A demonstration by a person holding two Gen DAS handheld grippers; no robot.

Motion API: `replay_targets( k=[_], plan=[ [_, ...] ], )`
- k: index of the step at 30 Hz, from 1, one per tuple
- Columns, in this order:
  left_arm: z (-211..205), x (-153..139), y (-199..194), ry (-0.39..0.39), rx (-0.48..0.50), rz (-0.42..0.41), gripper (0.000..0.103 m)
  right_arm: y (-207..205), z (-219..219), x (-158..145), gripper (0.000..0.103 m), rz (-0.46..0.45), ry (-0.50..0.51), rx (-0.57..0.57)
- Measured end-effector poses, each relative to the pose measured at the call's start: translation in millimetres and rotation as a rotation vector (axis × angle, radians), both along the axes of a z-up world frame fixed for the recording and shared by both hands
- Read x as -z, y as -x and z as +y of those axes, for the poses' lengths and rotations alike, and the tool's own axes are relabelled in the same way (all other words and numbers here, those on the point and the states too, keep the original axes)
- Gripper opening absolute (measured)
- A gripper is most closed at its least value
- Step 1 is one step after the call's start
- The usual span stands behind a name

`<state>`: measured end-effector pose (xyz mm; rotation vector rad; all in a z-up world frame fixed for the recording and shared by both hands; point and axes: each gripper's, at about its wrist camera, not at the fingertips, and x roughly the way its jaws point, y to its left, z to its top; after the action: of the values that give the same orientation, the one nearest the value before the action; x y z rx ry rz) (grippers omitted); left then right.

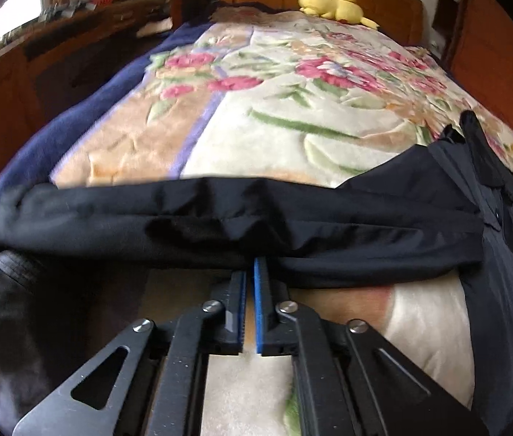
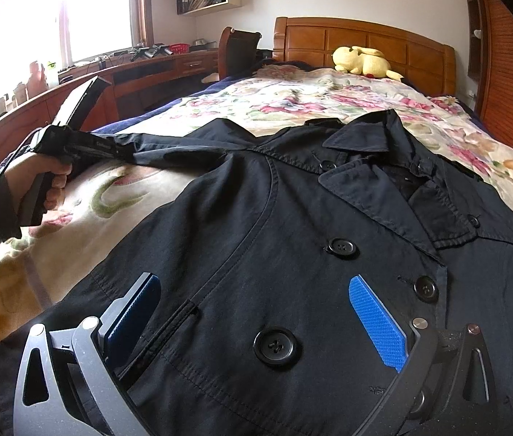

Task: Fold large clothes
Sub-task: 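Carry the sleeve across the coat front with the left tool, then open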

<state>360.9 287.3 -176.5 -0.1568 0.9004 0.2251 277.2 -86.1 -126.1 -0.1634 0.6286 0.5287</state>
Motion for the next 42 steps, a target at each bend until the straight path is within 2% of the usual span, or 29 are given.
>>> replay_targets(
  k=[4,7,16,21,24,28,32,42],
  plan=[
    [-19,-30,4,-0.060,0.027,-0.048,0.002,0,0,0,0.103,-0.001,0.000,0.000],
    [-39,-54,8,-0.070,0.059,-0.086,0.002,-1,0,0,0.103,0.007,-0.006,-0.009],
    [-138,-118,26,-0.091,0.241,-0.174,0.002,-6,-15,-6,0.103,0.052,-0.022,-0.008],
    [-187,-140,35,-0.121,0.332,-0.193,0.002,-5,-29,-14,0.103,0.038,-0.018,0.024],
    [-210,-136,34,-0.197,0.334,-0.151,0.002,-7,-39,-18,0.103,0.043,-0.038,0.035],
    [-213,-123,39,-0.165,0.337,-0.125,0.008,-15,-53,-16,0.103,0.072,-0.075,0.070],
    [-218,-114,65,-0.126,0.369,-0.128,0.028,-19,-58,-13,0.103,0.097,-0.095,0.085],
    [-196,-93,147,-0.020,0.351,-0.146,0.034,-16,-42,-19,0.103,0.066,-0.043,0.081]
  ],
)
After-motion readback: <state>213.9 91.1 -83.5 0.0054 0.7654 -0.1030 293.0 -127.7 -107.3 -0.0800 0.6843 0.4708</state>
